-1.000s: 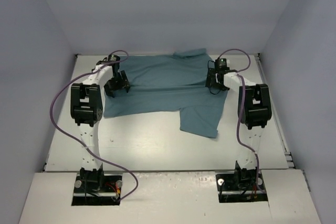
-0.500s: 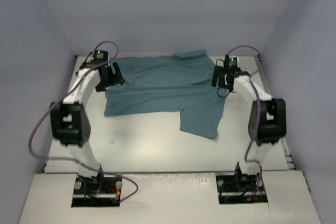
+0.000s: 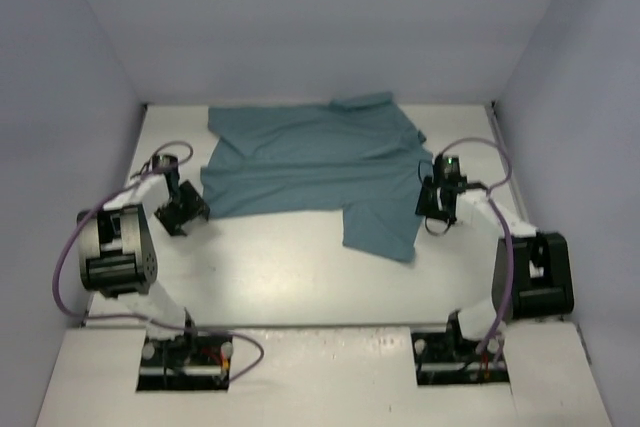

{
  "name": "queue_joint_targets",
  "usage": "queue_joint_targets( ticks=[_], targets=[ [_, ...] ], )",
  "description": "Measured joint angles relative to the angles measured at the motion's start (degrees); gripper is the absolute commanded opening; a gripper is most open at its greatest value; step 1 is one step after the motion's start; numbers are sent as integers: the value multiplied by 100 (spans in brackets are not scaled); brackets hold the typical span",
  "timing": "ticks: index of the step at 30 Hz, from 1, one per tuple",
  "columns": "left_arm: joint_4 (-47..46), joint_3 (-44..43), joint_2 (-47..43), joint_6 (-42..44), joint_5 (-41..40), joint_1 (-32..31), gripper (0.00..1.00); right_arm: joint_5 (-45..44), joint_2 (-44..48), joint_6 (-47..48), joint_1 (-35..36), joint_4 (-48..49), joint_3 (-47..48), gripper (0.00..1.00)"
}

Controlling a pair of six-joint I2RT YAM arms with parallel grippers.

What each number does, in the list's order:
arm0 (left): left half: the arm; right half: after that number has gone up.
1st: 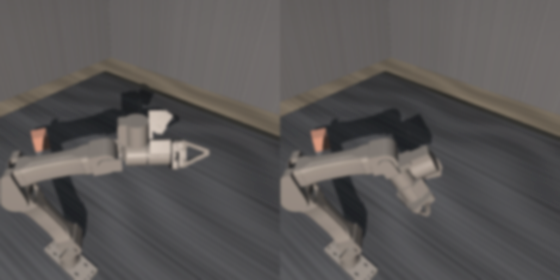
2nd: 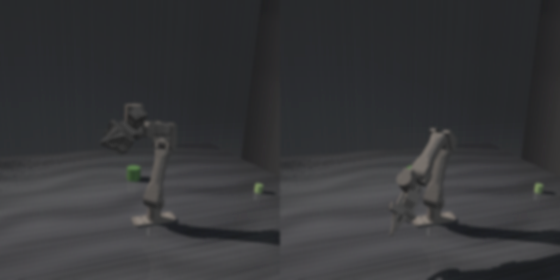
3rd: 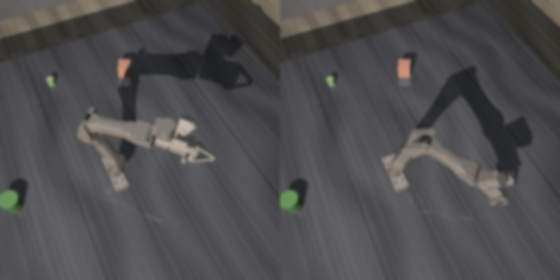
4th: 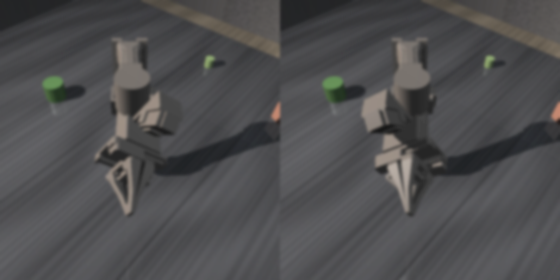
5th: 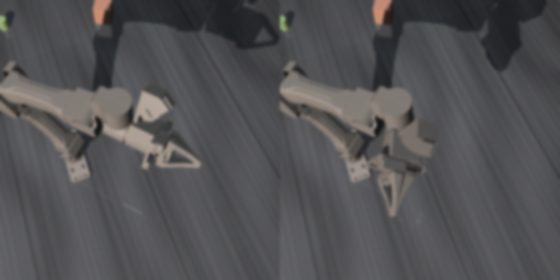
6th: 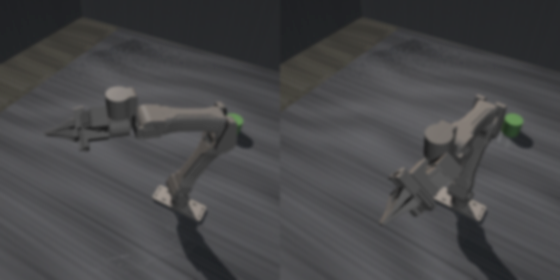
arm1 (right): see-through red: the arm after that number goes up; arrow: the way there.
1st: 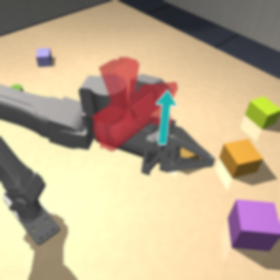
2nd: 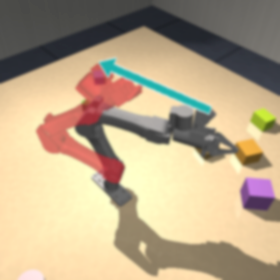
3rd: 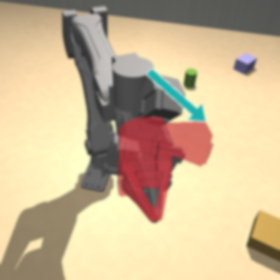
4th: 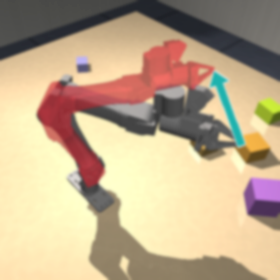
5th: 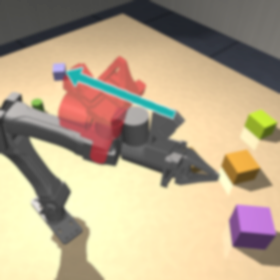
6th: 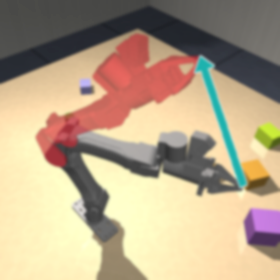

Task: Fold and stack the t-shirts
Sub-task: Grap the side of the flattened tshirt closest away from the robot with both arms

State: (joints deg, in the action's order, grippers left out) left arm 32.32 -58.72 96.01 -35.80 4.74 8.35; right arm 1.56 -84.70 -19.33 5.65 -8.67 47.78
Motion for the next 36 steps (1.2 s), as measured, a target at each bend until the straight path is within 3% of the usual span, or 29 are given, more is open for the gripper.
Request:
queue_joint_targets(
  ticks=[15,23,32,36],
  targets=[
    [-1206,295,-91,-265,429,73,53,178,419,7,2,110,-368,30],
    [-1472,335,-70,-464,429,73,44,248,412,7,0,186,-366,31],
    [-1692,506,-135,-648,432,73,42,255,331,7,0,206,-364,31],
    [-1757,720,-306,-699,452,73,34,254,327,7,0,208,-364,31]
  ],
)
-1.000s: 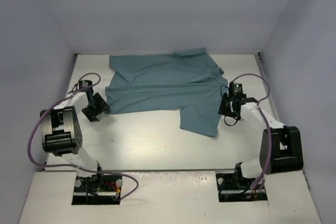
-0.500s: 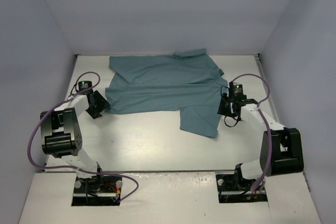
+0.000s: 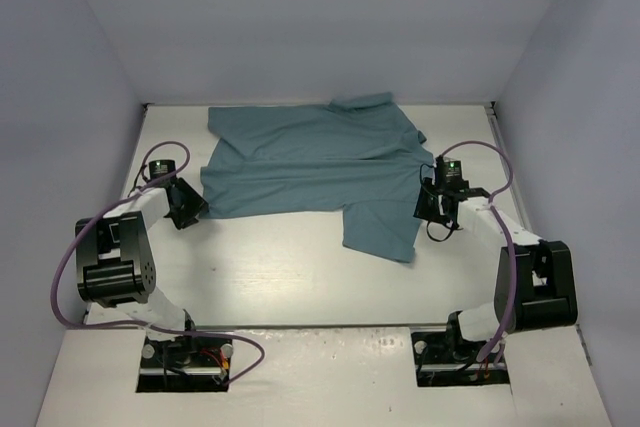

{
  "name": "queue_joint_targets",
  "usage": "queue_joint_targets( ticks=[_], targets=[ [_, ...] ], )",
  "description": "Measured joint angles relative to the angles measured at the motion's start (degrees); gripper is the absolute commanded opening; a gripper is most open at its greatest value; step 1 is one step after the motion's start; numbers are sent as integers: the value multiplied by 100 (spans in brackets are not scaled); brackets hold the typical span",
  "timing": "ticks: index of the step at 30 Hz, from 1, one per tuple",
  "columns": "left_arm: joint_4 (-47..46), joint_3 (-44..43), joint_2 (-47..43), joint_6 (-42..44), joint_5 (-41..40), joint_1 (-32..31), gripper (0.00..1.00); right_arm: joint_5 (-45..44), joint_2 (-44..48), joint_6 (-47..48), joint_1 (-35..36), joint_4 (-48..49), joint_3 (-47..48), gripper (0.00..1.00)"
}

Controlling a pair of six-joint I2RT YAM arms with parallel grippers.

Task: Fold and stack the t-shirts
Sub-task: Grap the side of the flattened tshirt closest away from the robot with both arms

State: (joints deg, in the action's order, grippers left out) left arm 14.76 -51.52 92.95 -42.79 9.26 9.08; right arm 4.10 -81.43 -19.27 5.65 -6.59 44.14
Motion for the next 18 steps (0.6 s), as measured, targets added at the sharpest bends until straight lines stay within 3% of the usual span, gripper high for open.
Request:
queue_joint_targets(
  ticks=[2,11,18],
  targets=[
    [13,33,-18,-17,1,0,25,0,0,0,0,0,3,31],
    [117,76,-15,-114,29,0,1,-6,-2,-4,0,22,11,32],
    [160,76,-17,-114,36,0,0,-48,91,-177,2,14,-159,38]
  ],
)
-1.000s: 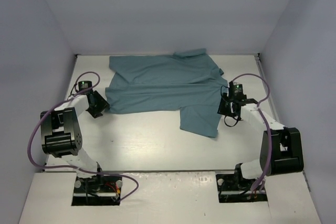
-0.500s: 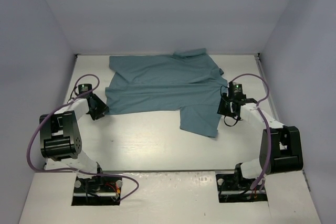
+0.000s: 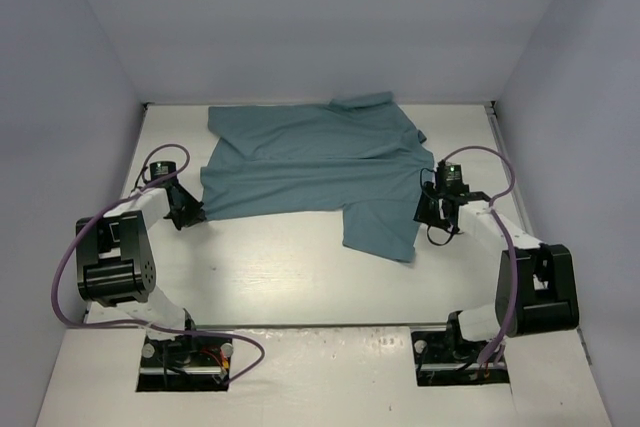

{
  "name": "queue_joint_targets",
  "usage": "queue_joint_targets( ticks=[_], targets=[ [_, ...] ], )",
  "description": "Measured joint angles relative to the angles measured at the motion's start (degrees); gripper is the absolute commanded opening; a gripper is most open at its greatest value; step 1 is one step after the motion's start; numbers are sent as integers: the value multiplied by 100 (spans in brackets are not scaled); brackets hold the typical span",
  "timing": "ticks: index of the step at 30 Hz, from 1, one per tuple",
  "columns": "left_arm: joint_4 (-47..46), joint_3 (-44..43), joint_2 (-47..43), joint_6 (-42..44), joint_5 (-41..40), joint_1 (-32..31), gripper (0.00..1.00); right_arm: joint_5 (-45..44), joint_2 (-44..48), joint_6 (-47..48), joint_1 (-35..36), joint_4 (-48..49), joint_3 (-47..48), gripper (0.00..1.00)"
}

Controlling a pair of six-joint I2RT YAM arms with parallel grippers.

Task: Fold and stack the t-shirts
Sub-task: Grap the side of the flattened tshirt closest away from the robot with both arms

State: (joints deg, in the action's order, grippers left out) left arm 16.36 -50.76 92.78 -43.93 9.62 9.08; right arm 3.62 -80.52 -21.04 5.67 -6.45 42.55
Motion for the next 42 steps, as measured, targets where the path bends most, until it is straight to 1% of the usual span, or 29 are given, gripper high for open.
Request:
queue_joint_targets(
  ticks=[3,4,5,7,9,14,21,26,35,42],
  targets=[
    [99,0,-32,11,-1,0,0,-183,181,-216,-2,-180,-220,48],
    [169,0,-55,25,-2,0,0,-226,261,-297,-2,-252,-310,54],
    [243,0,-76,36,-3,0,0,-251,336,-356,-2,-335,-393,57],
    [394,1,-138,61,-1,-1,0,-276,516,-520,26,-485,-551,61],
    [513,3,-222,101,-1,-2,0,-280,700,-705,77,-616,-648,62],
    [643,4,-407,158,22,-2,0,-180,917,-1151,412,-783,-669,62],
    [694,37,-414,167,107,-2,0,-87,1047,-1764,900,-862,-902,60],
    [706,42,-414,171,142,-2,0,-84,1129,-2084,942,-947,-1209,58],
    [704,42,-414,173,225,-2,0,-128,1238,-2359,962,-926,-1312,54],
    [702,42,-413,173,261,-2,0,-36,1304,-2462,982,-841,-1405,40]
  ],
)
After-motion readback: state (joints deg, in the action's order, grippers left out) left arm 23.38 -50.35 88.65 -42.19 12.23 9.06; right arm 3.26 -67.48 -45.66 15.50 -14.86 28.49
